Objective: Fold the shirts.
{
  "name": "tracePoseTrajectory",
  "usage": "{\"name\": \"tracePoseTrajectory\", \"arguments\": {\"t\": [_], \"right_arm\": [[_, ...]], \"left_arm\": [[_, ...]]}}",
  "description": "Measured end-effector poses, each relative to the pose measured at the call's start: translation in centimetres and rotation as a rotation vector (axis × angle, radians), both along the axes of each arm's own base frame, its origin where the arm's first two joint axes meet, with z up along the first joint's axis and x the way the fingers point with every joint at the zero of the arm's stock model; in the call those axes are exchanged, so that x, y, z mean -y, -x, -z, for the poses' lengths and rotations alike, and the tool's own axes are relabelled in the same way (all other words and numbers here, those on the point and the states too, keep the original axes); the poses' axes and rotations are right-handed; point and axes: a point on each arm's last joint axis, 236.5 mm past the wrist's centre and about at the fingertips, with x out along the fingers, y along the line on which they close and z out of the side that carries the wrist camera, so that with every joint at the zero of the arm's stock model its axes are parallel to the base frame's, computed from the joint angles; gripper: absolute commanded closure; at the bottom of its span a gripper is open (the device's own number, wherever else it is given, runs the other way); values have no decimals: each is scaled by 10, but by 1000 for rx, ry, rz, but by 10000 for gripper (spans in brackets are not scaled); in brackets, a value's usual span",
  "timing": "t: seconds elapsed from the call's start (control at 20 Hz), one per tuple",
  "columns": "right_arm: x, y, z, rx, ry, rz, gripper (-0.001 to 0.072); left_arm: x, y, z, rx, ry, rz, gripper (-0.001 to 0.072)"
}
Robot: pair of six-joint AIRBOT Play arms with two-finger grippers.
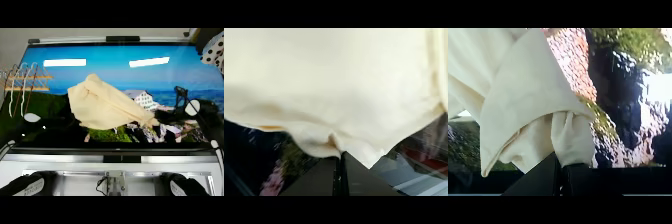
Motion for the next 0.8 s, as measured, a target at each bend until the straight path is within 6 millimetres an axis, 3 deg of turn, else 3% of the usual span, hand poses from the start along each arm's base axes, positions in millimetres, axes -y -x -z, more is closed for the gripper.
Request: {"name": "tracePoseTrajectory", "arguments": {"t": [0.1, 0.2, 0.25, 0.3, 0.35, 0.4, 0.45, 0.5, 0.6, 0.7, 0.8], "right_arm": [[1, -24, -50, 146, 12, -21, 648], [9, -52, -131, 382, 49, -26, 649], [14, -62, -186, 533, 73, -19, 649], [20, -64, -241, 679, 96, -8, 649], [26, -60, -297, 829, 119, 6, 649], [33, -47, -353, 975, 145, 25, 649], [39, -27, -402, 1105, 163, 43, 649], [43, -5, -440, 1209, 175, 57, 649], [54, 42, -490, 1350, 211, 89, 649], [66, 81, -511, 1408, 255, 121, 649], [79, 107, -514, 1409, 305, 152, 649]], "left_arm": [[-12, -39, -101, 322, -65, 32, 675], [-39, -56, -255, 709, -144, -23, 674], [-55, -48, -335, 894, -179, -76, 674], [-70, -24, -417, 1085, -220, -137, 674], [-79, 8, -485, 1245, -249, -188, 674], [-83, 48, -544, 1386, -268, -234, 674], [-83, 86, -587, 1494, -279, -273, 674], [-81, 126, -621, 1589, -288, -308, 674], [-70, 181, -651, 1690, -323, -326, 674], [-66, 199, -649, 1681, -404, -327, 674], [-68, 203, -641, 1634, -440, -343, 673]]}}
